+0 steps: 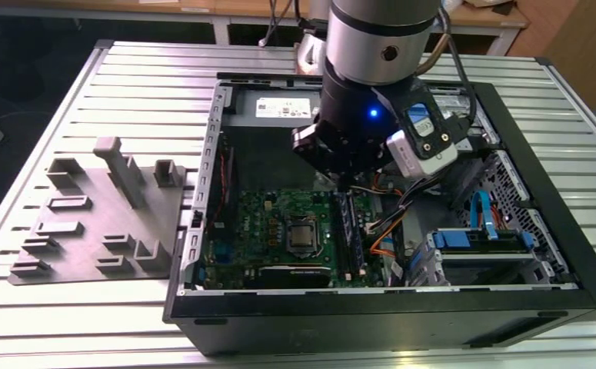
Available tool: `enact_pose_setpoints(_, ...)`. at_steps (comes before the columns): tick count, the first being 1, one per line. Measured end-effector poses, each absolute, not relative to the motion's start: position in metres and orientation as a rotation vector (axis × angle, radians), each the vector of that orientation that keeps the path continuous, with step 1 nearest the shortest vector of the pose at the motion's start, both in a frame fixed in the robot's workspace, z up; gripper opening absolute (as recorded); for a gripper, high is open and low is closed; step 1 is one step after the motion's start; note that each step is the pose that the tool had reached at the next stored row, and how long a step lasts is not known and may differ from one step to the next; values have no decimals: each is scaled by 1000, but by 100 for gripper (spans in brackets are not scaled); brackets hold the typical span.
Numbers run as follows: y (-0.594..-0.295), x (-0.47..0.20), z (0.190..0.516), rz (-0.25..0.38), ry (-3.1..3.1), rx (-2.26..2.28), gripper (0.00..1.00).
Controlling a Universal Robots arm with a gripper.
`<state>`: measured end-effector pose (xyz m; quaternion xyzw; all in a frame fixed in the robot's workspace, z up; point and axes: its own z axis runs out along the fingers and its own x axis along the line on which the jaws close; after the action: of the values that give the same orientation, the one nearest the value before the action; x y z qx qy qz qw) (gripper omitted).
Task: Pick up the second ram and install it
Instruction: 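Insert the second ram into the second slot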
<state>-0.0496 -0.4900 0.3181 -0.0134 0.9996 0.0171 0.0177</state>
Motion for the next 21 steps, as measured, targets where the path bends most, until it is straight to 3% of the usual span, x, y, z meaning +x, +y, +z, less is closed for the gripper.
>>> enact_pose_setpoints(21,-490,-34,293,53,3106,-41,8)
